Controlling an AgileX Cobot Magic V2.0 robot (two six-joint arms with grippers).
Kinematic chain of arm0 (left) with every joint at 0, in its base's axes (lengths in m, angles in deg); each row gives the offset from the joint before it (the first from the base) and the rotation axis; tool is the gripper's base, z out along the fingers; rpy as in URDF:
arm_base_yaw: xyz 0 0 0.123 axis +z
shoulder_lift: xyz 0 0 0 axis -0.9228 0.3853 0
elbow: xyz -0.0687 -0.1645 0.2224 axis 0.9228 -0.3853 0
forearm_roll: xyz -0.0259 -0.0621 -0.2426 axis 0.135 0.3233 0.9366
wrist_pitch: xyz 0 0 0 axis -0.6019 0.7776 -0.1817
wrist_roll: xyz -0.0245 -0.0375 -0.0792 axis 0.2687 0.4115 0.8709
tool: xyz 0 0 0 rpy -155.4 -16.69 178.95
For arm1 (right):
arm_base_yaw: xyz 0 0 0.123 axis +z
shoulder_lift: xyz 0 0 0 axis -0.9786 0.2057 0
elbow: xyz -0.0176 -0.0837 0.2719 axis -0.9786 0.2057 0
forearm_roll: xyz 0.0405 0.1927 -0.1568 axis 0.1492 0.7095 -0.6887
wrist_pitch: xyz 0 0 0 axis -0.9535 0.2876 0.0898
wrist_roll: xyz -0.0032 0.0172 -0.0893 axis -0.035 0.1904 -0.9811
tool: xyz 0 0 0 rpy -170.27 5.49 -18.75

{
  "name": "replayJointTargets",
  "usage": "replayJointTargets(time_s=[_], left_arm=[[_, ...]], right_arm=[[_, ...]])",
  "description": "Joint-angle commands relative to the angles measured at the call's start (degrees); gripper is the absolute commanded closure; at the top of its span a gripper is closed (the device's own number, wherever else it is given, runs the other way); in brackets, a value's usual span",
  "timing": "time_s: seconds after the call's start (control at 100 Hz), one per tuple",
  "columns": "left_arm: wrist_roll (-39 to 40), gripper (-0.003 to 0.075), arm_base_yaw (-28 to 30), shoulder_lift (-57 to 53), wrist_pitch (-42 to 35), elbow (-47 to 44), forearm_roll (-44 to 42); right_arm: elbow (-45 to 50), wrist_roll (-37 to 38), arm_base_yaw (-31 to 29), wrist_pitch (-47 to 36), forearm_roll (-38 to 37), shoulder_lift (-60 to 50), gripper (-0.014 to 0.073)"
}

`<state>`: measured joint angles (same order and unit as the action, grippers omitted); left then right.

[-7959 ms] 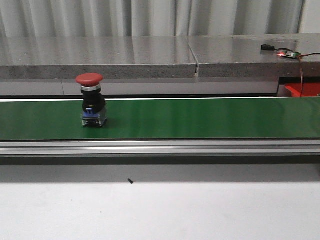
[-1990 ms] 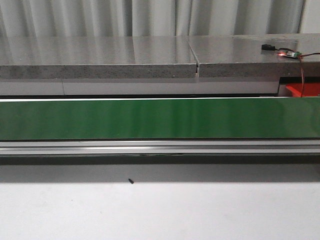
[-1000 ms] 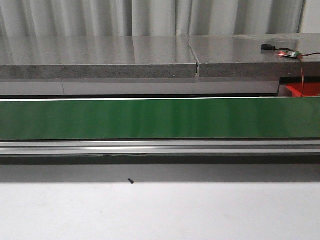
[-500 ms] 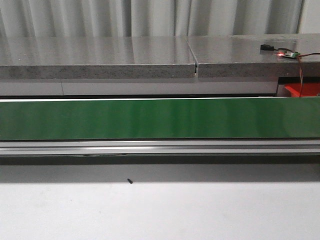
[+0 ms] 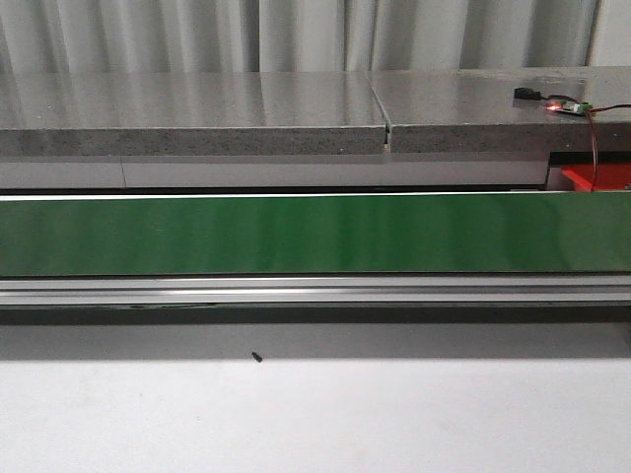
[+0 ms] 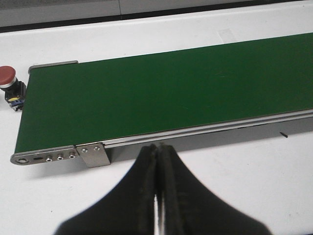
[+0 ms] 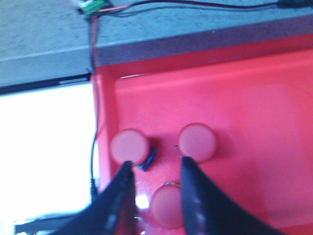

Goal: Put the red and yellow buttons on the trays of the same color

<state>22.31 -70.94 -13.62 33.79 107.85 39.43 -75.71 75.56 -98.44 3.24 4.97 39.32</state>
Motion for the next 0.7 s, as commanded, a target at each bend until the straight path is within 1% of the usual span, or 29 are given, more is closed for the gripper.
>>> replayJointTargets(time_s=[0.0,0.08,0.12,0.15,0.43,0.58,0.69], left_arm=[[0.4,0.0739,-0.4,0.2,-3.5,1.5,0.7],[0.4,0.0739,-0.4,0.2,-3.5,1.5,0.7],[0.4,0.0739,-0.4,0.2,-3.5,1.5,0.7],[0.4,0.0739,-0.4,0.2,-3.5,1.5,0.7],[0.4,0.0739,-0.4,0.2,-3.5,1.5,0.7],[0.4,0.0739,-0.4,0.2,-3.5,1.5,0.7],[0.4,0.0739,-0.4,0.2,-3.5,1.5,0.7]], right_arm=[[1.5,-0.8,1.5,-4.2,-0.7,-7.2,0.0524],[4.7,-0.8,2.9,-5.5,-0.7,-10.5,0.0637],[6.4,-0.8,3.7,-6.1,-0.7,-12.3,0.0669],[7.7,-0.8,4.2,-6.9,-0.7,-13.5,0.0657],[22.1,-0.8,8.3,-14.9,-0.8,-26.5,0.0659],[28.2,-3.0,10.8,-14.9,-0.8,-32.8,0.0661],[31.5,-4.5,12.7,-13.2,-0.8,-36.5,0.0661]])
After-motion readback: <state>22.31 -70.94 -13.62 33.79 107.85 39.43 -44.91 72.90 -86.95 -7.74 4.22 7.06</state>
